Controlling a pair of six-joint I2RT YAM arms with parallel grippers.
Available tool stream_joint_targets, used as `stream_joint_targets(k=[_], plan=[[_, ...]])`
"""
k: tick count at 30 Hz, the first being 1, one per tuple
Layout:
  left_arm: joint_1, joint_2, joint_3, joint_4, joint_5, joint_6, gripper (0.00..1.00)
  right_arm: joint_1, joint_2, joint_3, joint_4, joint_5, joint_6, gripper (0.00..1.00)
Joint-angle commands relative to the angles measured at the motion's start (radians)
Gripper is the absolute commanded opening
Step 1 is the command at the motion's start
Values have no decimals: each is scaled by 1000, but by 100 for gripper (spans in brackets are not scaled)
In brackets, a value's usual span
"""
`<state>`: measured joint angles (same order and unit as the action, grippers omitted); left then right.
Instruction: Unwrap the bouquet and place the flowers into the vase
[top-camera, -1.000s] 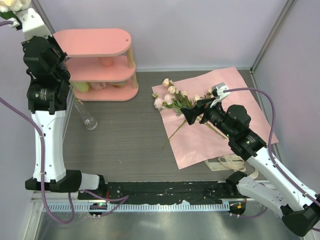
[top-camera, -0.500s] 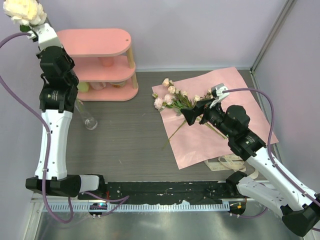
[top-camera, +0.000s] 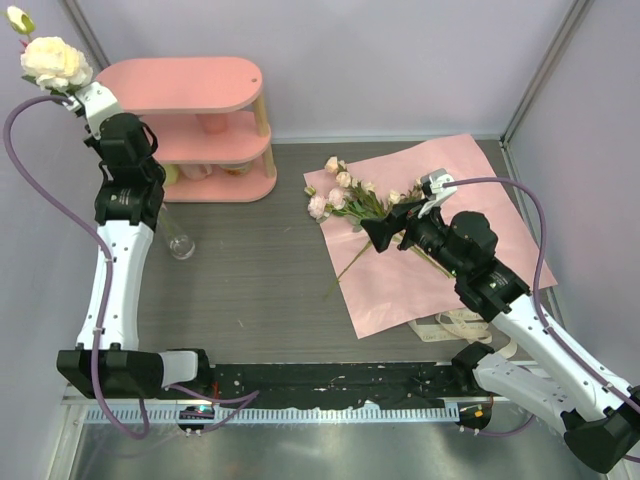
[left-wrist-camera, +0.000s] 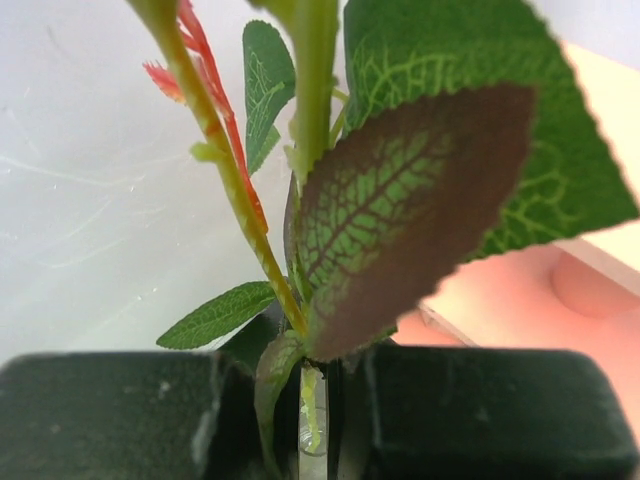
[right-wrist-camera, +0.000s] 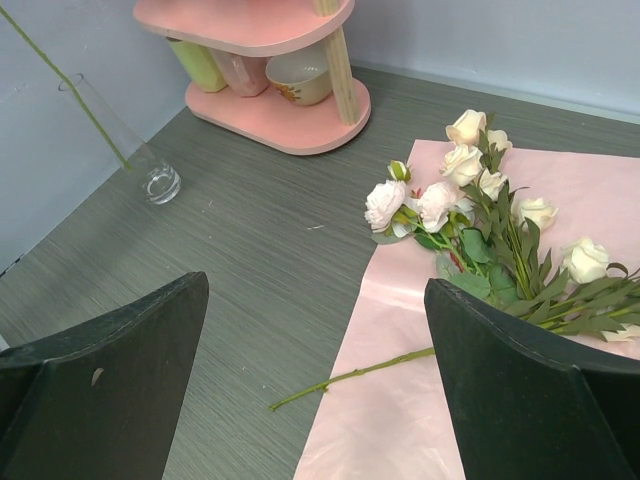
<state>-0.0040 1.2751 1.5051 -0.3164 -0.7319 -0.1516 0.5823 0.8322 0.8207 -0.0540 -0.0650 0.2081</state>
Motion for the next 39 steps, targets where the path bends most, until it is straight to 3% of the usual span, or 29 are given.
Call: stream_joint_targets(k=[1,11,15,26,35,39], plan=[[38,-43,-37,79,-47,-65,0,1,4,0,48,1,-7,96],[53,-43,-111,91,-43,-103,0,1,8,-3,48,-1,-6,95],[55,-37,-129,88,-41,-105,8,1,7,-5,49,-2,-6,95],[55,-26,-160,74,-35,-120,9,1,7,-8,49,-6,-4,95],[56,-43,-189,54,-21,-132,21,2,5,-6,48,-4,-3,95],[56,-62,-195,50,-8,-134,46,1,13,4,48,8,10,95]])
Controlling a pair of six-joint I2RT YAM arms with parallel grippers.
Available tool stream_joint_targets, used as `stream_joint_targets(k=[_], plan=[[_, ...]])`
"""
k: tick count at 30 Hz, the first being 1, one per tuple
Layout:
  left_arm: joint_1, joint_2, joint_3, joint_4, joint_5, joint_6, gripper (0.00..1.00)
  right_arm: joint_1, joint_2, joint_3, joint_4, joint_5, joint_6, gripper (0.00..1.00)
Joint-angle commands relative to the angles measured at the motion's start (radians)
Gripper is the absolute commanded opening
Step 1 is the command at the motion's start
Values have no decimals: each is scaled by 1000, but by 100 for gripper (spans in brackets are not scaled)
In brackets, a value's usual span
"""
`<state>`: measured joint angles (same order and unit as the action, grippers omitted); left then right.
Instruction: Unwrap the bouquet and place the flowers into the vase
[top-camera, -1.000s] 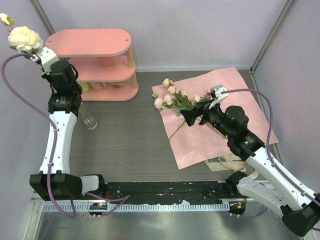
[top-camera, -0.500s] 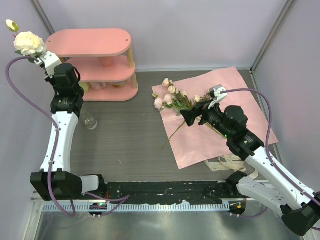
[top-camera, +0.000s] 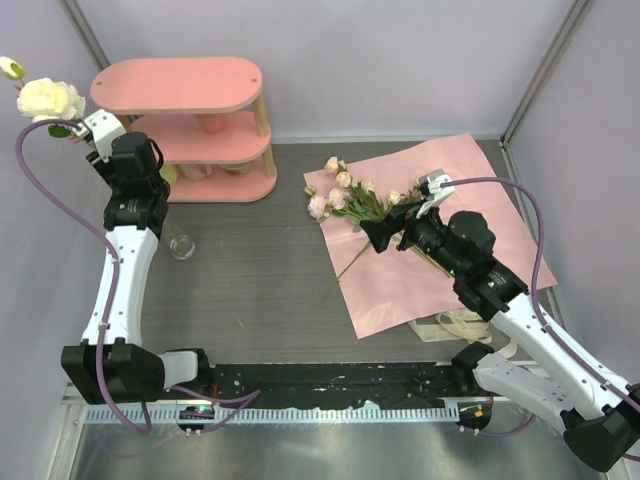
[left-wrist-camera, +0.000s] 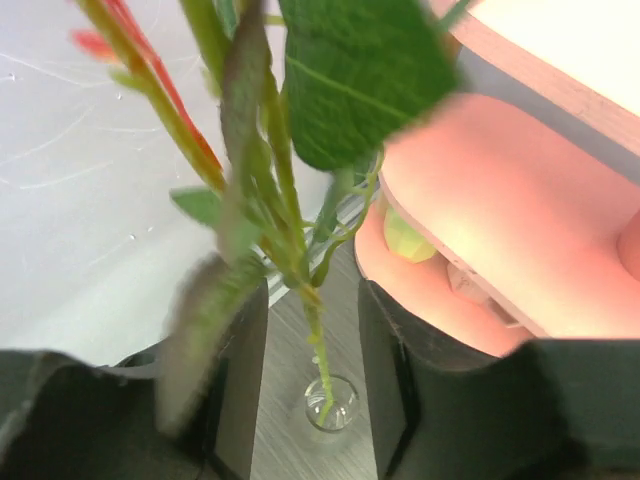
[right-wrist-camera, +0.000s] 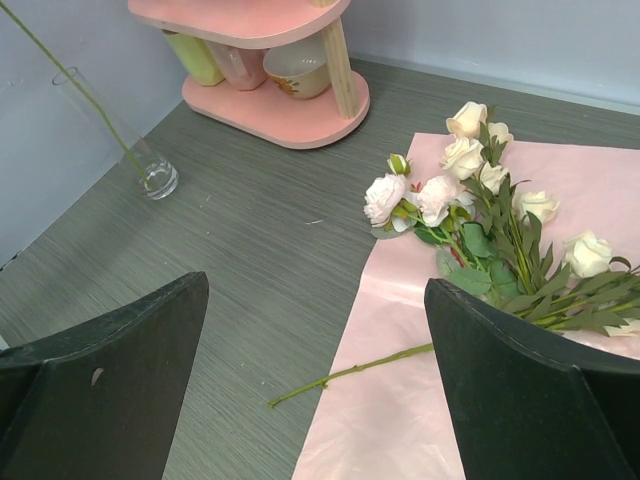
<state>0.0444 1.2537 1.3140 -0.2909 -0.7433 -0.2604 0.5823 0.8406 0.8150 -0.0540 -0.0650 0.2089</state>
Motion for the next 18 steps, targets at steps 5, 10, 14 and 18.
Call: stream_joint_targets(k=[5,10,14,18], plan=[[8,-72,25,-40,50,-40,75,2,60,76,-9,60,93,95],[8,-155,27,-125,133,-94,93,2,120,131,-104,128,135,96],[8,-221,18,-215,243,-149,98,1,149,136,-129,191,213,96],[8,-312,-42,-229,617,-192,96,1,189,128,-171,353,349,96]])
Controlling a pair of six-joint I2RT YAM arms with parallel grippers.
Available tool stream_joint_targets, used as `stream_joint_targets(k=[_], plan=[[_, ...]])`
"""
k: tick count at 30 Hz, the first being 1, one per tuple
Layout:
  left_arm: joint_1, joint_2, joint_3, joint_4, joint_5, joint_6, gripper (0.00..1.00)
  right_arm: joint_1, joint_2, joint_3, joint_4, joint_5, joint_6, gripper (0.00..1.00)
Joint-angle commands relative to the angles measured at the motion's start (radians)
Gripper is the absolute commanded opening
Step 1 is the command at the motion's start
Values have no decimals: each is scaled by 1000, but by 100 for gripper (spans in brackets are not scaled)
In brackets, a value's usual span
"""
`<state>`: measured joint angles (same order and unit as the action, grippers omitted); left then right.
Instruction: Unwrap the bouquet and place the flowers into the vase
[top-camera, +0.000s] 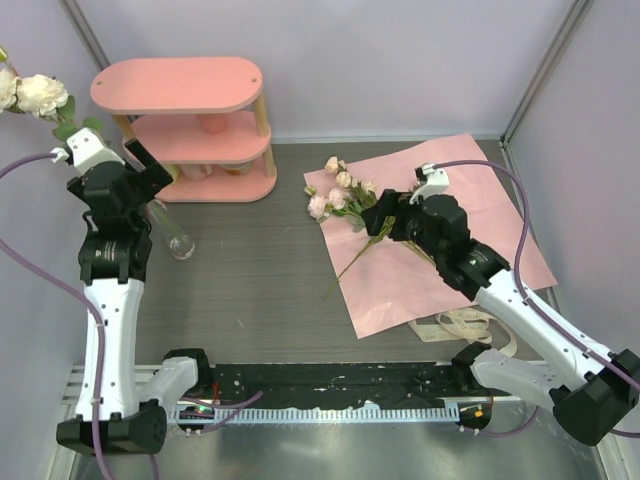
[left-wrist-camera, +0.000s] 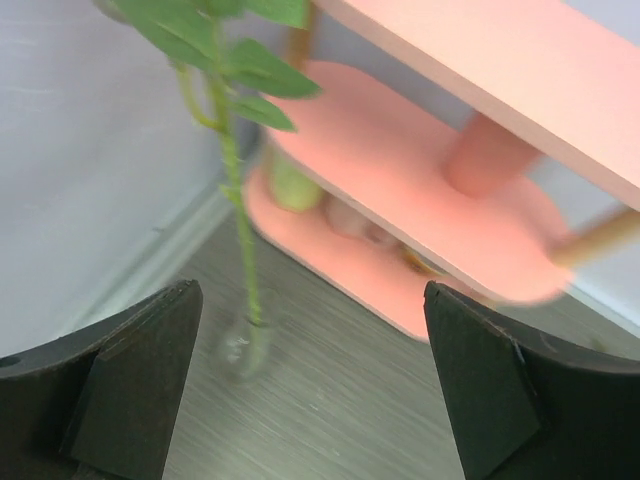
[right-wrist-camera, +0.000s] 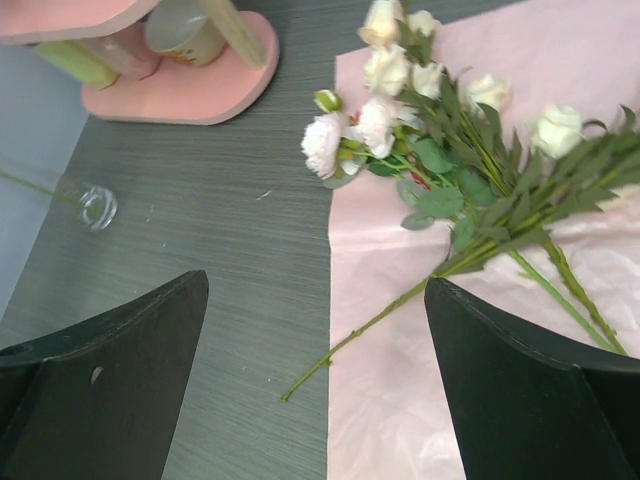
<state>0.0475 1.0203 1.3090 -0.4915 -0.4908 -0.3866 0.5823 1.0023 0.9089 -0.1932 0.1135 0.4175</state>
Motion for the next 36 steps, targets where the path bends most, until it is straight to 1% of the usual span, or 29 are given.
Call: stream_joint_targets(k=[1,3,4,6,7,8,9,10,11,12,13,14,15,16,17,18,20,22,27,30,31,32,36], plan=[[3,-94,-54,-15,438,-81,96,1,51,31,-32,186,145,96],[3,-124,-108,37,623,-123,92,-2,79,22,-29,233,167,96],[-1,-129,-146,54,781,-139,91,-9,97,19,-28,238,179,95],[-23,-129,-186,112,891,-204,87,-25,156,15,-11,217,187,85],[-79,-127,-220,125,950,-218,86,-48,173,13,-2,209,191,83],[-115,-126,-235,133,951,-233,85,-65,214,9,4,198,199,75],[-158,-124,-249,145,948,-233,85,-88,235,4,21,142,211,70],[-260,-123,-275,149,911,-227,85,-145,257,1,32,105,242,65],[-314,-123,-289,154,882,-218,85,-174,312,-5,41,63,263,57],[-410,-121,-303,168,861,-215,85,-199,338,-10,63,-4,277,55],[-452,-118,-333,180,845,-215,85,-243,372,-11,78,-50,294,53],[-487,-115,-350,194,828,-216,84,-254,398,-11,96,-87,296,50],[-542,-108,-364,215,822,-216,84,-257,453,-5,110,-100,300,52],[-563,-101,-382,218,811,-212,84,-257,475,-1,107,-162,305,55],[-581,-98,-390,217,792,-209,83,-254,492,-4,133,-181,331,60],[-607,-94,-398,215,785,-206,83,-253,519,-13,152,-204,351,62],[-626,-89,-415,225,781,-207,83,-243,536,-56,216,-213,400,64],[-649,-83,-427,229,784,-207,83,-237,558,-76,244,-193,415,64],[-689,-83,-438,235,761,-221,81,-222,611,-105,296,-157,454,63],[-701,-89,-438,234,758,-227,81,-217,630,-128,347,-138,480,59],[-702,-91,-438,229,752,-227,81,-217,634,-134,356,-133,481,55],[-706,-95,-436,223,749,-225,81,-217,645,-136,369,-123,481,53],[-707,-106,-429,196,729,-227,80,-216,677,-134,383,-118,489,50]])
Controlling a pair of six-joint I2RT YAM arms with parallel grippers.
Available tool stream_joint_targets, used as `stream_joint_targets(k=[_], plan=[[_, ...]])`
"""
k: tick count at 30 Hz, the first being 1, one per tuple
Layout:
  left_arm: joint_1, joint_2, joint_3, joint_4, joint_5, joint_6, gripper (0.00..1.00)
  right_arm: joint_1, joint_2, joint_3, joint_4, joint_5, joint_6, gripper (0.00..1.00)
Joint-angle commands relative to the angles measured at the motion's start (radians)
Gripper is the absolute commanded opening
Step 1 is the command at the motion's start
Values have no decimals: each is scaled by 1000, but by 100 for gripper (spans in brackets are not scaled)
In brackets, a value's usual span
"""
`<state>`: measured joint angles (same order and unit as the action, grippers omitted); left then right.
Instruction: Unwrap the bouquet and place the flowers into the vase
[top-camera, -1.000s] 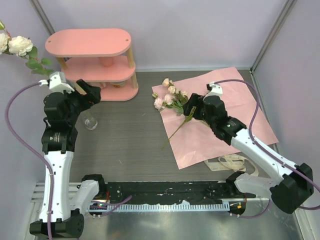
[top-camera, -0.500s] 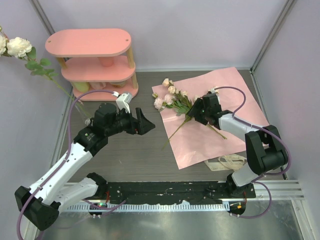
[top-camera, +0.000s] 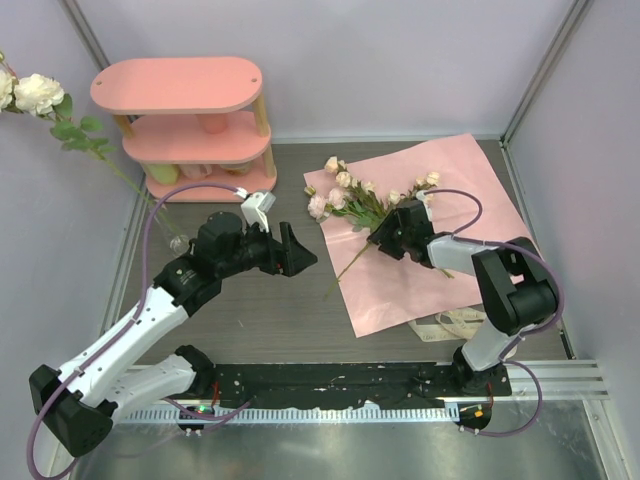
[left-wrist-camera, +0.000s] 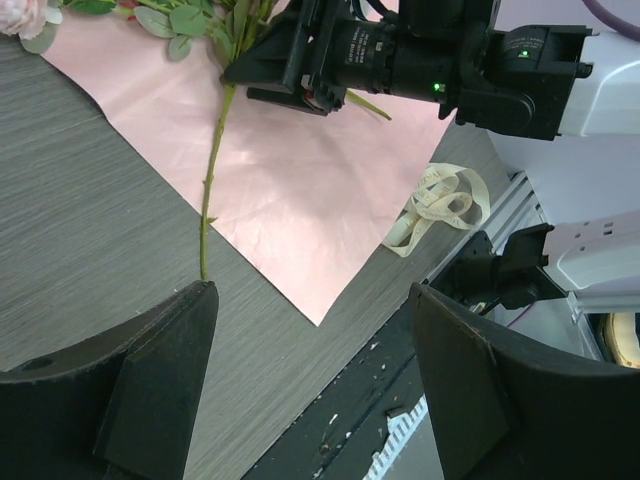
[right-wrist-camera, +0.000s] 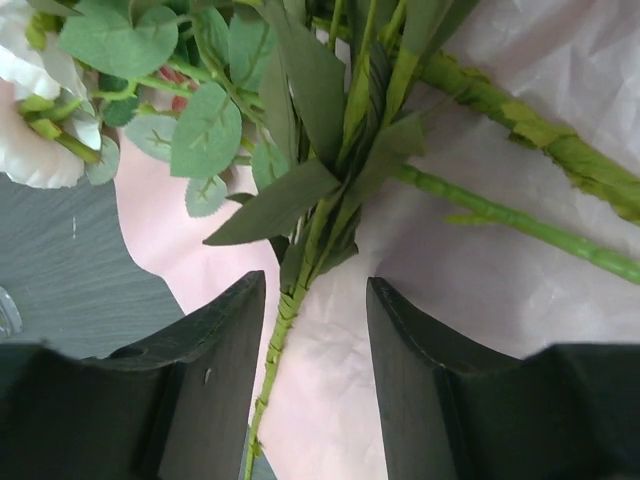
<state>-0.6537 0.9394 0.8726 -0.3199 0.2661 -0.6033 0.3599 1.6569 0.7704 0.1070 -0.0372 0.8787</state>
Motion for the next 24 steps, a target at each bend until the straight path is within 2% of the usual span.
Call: stream_joint_targets(k=[1,6,7,9,10,12,15,18,19,23,24], plan=[[-7,-27,9,21,-33,-10,80,7,27,3,91,33,29,46],[-14,-30,28,2,-44,-30,80,11,20,7,143,68,10,33],[-17,-28,31,4,-44,-35,80,11,9,16,140,79,-3,27],[-21,-22,45,-1,-45,-38,80,11,-35,32,116,98,-49,20],[-24,-18,51,-8,-45,-38,80,11,-58,47,99,123,-73,10],[-24,-10,81,-25,-54,-29,80,11,-112,62,48,149,-156,2],[-26,9,132,-50,-42,-18,81,19,-247,79,-19,197,-298,1],[-26,44,170,-19,7,-44,83,45,-416,21,34,162,-415,1],[-26,58,178,-2,53,-56,84,53,-463,-20,55,128,-478,1],[-26,156,213,144,149,-163,84,118,-685,-109,188,-94,-537,1],[-26,174,229,169,168,-180,84,138,-710,-124,218,-221,-538,1]])
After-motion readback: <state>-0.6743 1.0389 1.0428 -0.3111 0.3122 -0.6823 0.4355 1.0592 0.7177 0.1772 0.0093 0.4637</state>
